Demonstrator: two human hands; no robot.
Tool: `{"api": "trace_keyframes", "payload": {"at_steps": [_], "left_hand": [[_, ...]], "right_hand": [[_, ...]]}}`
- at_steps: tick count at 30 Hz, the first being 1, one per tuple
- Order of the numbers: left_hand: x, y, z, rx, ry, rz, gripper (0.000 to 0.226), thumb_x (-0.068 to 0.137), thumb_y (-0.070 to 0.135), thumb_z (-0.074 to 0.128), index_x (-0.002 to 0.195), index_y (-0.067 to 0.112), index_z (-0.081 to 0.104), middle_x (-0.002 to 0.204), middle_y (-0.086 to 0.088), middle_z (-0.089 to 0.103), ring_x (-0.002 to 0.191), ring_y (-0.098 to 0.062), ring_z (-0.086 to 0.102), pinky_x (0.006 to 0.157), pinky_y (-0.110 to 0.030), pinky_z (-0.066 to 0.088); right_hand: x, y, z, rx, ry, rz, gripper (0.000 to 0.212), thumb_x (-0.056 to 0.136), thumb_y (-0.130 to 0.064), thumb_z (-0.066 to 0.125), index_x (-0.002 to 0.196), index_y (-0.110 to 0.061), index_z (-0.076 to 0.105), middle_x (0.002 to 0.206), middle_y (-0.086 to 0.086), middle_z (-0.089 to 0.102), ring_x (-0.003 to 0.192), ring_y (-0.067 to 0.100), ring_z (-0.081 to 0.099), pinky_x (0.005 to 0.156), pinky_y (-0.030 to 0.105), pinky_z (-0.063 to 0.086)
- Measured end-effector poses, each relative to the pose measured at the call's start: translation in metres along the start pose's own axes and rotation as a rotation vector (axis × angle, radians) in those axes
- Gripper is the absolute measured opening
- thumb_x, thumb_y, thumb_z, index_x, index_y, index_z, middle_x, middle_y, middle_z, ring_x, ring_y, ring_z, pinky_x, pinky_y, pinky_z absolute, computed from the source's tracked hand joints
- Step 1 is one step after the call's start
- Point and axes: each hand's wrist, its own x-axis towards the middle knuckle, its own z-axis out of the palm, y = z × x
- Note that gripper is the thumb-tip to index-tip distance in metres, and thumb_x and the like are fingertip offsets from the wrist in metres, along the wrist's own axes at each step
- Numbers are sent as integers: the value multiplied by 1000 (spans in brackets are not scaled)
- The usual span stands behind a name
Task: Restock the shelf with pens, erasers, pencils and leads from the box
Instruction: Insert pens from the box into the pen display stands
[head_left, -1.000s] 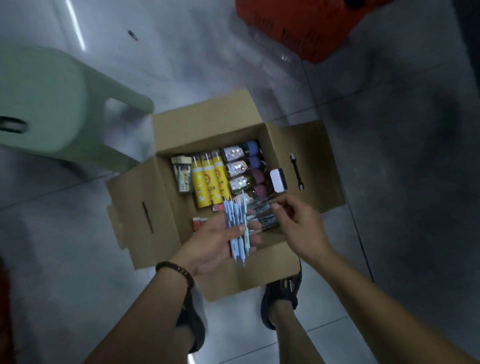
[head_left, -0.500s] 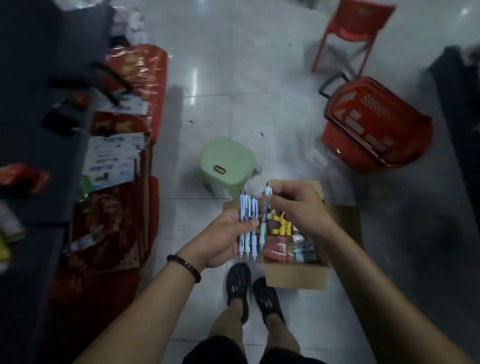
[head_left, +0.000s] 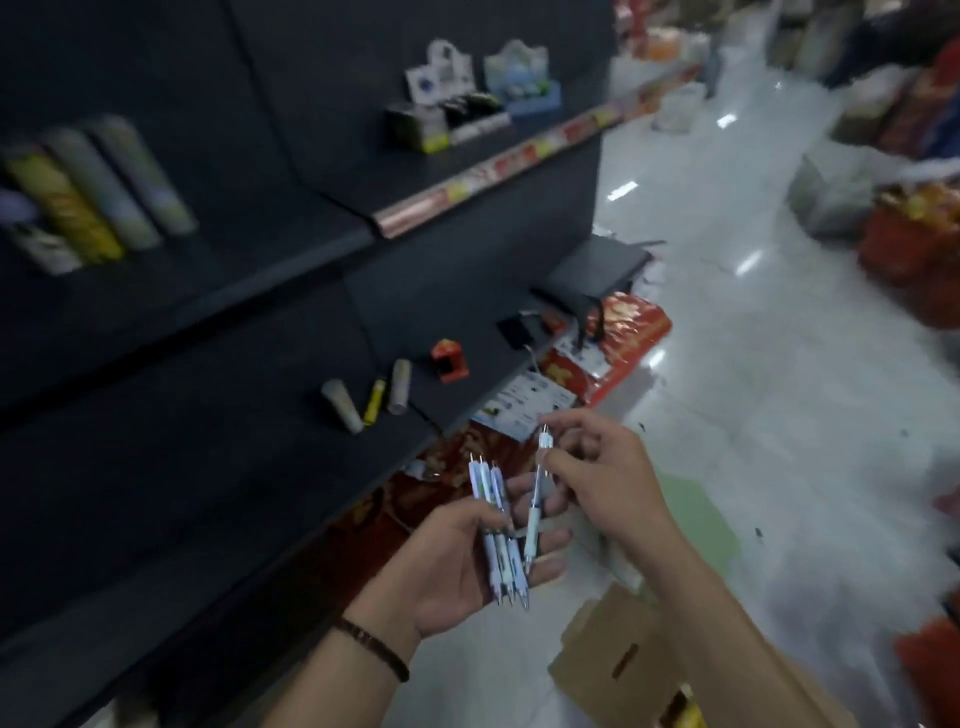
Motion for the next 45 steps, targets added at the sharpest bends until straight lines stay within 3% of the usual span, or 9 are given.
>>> {"api": "trace_keyframes", "payload": {"at_steps": [4,7,19,29,34,36,38,42,45], "left_hand": [[-74,43,-55,-50,58,179,33,96,4,59,124,8,76,136,-22,69,104,-37,76,90,-53,62],[-132,74,-108,-53,151,282,38,99,-1,59,136,4,63,134,-26,69,102,-39,76,87,-54,64],[-334,213,-308,143,357,597,39,107,13,57,145,9,51,129,-24,72,95,-32,74,75,-34,57],[-368,310,-394,51,506,825,37,107,17,56,143,10,56,121,-26,73,77,-24,63,66,-32,51],[-378,340,-435,8,678,831,29,111,31,51,136,34,65,107,-16,77,79,-31,68,72,-45,58],[-381,350,-462,19,785,856,29,113,30,48,136,30,66,77,-6,57,60,-19,47,56,-35,46],[-390,360,-485,-22,849,871,29,114,23,45,136,12,61,70,1,35,54,-11,33,48,-25,34],[-412,376,-522,-119,762,863,11,111,9,43,106,13,53,71,1,36,52,-10,36,48,-24,30],[-425,385,-549,-69,713,912,8,104,2,48,108,10,49,77,-5,48,60,-16,42,56,-29,34]], "right_hand": [[21,-39,108,-92,-109,-138,26,91,-3,79,107,-23,78,69,12,67,55,19,65,51,29,54],[30,-66,200,-127,-233,-209,24,91,-3,80,108,-21,79,67,7,69,50,14,63,49,23,50],[42,-168,522,-115,-511,-404,23,91,-8,82,107,-24,80,73,12,76,65,29,77,63,40,65],[109,-229,666,-73,-647,-519,20,91,-6,83,108,-17,80,76,10,79,69,27,79,61,40,65],[144,-242,721,-51,-610,-569,22,93,-13,82,111,-24,80,74,2,79,68,19,78,63,40,67],[160,-246,747,-48,-605,-592,23,94,-15,81,113,-28,79,74,1,79,70,18,78,69,44,67],[172,-246,775,-76,-580,-658,23,95,-17,79,114,-29,77,74,-3,78,71,11,77,75,38,66],[182,-243,825,-174,-500,-831,20,95,-20,79,113,-28,77,72,-9,74,73,0,72,79,20,59],[181,-236,860,-259,-450,-883,19,94,-21,80,111,-25,78,81,-11,75,80,0,72,85,20,59]]}}
